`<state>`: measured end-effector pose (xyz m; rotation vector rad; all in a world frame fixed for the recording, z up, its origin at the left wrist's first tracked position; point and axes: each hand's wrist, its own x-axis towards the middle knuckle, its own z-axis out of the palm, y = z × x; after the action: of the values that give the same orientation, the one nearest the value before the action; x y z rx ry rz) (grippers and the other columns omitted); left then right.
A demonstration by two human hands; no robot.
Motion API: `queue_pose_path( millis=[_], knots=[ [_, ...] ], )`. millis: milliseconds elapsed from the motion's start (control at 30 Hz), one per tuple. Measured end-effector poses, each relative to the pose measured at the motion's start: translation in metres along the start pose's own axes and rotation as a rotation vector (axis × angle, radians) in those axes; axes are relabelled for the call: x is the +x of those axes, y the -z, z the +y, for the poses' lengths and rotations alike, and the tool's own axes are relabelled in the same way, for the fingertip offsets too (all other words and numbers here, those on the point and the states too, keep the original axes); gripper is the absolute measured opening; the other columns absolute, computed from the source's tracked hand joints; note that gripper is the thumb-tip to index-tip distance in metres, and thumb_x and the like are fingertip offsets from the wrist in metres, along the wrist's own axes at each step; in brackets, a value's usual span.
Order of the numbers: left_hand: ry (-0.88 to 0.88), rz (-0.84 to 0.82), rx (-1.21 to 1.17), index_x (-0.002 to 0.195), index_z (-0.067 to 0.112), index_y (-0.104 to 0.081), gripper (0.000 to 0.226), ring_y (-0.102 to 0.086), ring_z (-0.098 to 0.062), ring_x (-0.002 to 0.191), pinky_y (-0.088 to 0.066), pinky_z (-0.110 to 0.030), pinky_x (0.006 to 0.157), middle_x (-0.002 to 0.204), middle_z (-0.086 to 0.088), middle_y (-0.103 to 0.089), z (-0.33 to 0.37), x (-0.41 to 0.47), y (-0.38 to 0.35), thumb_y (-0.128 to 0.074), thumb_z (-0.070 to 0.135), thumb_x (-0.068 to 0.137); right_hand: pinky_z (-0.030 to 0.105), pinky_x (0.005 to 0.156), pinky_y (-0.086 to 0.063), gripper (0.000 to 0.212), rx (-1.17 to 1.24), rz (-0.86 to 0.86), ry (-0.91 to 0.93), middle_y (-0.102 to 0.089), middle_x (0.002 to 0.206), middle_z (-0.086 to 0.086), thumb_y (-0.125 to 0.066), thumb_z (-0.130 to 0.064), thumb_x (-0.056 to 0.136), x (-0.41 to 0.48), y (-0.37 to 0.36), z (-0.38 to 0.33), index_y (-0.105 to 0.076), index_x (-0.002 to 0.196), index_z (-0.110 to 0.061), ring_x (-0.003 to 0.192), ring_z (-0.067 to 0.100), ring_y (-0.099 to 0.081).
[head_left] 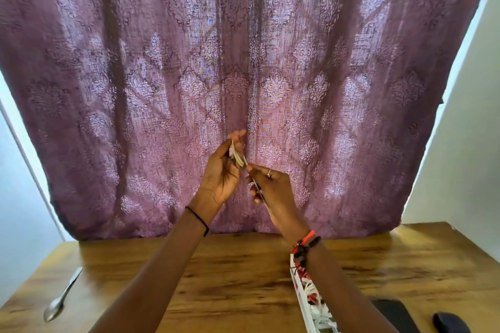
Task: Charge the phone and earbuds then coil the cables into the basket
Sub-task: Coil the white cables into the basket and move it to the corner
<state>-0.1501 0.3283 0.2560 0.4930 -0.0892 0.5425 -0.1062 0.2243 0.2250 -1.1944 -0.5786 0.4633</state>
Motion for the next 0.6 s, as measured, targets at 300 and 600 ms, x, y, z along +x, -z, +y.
queue_pose_path(
  millis=[300,600],
  knots=[
    [-0.16,-0.019,0.407,0.103,-0.002,-0.056,0.023,-0.07,-0.011,0.083,-0.055,-0.017,0.073,0.093,-0.006,-0.073,0.0,0.001,-0.007,-0.034,0.003,0.098,0.015,0.031,-0.032,0.02,-0.52,-0.135,0.096,-0.065,0.061,-0.003,-0.047,-0.007,0.094,-0.016,-0.002,-0.005,-0.066,0.092,-0.002,0.031,0.007,-0.045],
    [-0.368,-0.132,1.28,0.097,-0.006,-0.055,0.019,-0.066,0.0,0.068,-0.053,-0.015,0.072,0.094,-0.02,-0.066,-0.005,0.002,0.0,-0.037,0.003,0.098,0.03,0.068,-0.054,0.017,-0.927,-0.089,0.282,-0.072,0.087,0.012,-0.058,-0.012,0.083,-0.019,0.001,-0.023,-0.069,0.096,-0.009,0.068,0.02,-0.067]
  ],
)
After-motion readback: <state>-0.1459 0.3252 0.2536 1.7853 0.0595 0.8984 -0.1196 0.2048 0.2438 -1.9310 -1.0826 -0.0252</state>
